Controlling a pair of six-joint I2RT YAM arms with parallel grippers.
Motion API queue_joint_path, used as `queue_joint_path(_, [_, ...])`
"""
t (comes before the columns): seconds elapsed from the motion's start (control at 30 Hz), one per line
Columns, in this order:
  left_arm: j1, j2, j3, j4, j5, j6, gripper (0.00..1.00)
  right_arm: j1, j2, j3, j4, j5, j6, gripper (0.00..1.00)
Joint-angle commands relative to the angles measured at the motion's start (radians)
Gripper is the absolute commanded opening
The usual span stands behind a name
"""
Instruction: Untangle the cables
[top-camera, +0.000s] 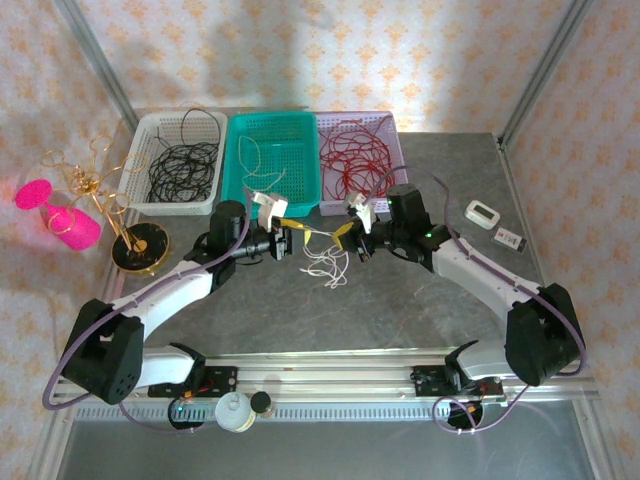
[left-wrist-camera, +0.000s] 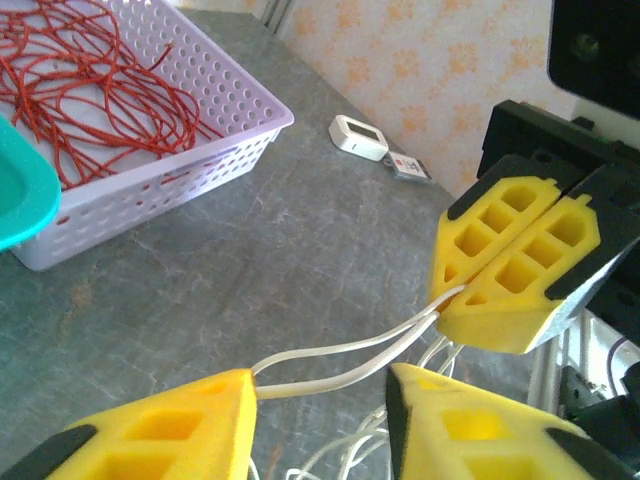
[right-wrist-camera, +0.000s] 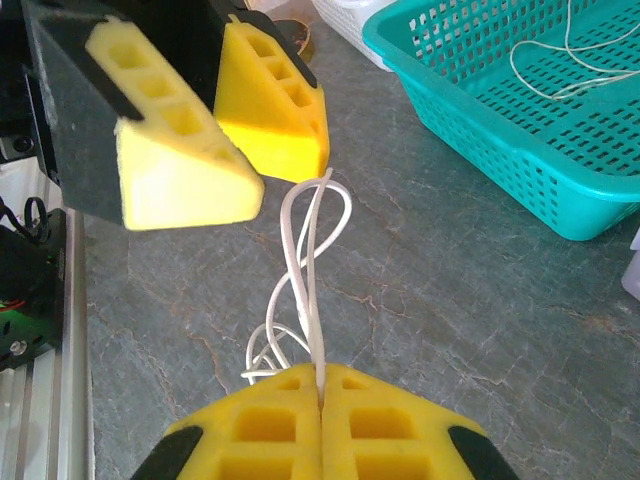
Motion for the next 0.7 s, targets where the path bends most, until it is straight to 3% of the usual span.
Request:
queue_joint_path(0.0, [0.004,-0.023,-0.015,0.021,-0.003,0.022,0.41,0.007,-0.035,-0.003,0.02,-0.038,-0.013,0.07])
queue_joint_path(0.2, [0.003,0.029,-0.014,0.104,0.059,-0.017,0.42,0.007,-0.036,-0.001,0.024,-0.043,-0.007,0.07])
queue_joint_path(0.3, [-0.004,0.034,-0.03,0.154,0.062,-0.044,0.32,0.007,-0.041,-0.002,0.023,-0.035,-0.003,0.07])
queue_joint_path(0.5, [-0.006,0.036,-0.065,0.152,0.024,-0.046,0.31,0.007,-0.049,0.001,0.037,-0.033,0.01,0.07])
queue_joint_path(0.53, [-0.006,0.034,-0.07,0.149,0.012,-0.047,0.32,0.007,-0.05,0.001,0.037,-0.03,0.011,0.07])
queue_joint_path(0.67, [-0.007,0.045,-0.071,0.112,-0.052,-0.026,0.52,0.008,-0.049,0.006,0.037,-0.034,0.014,0.07])
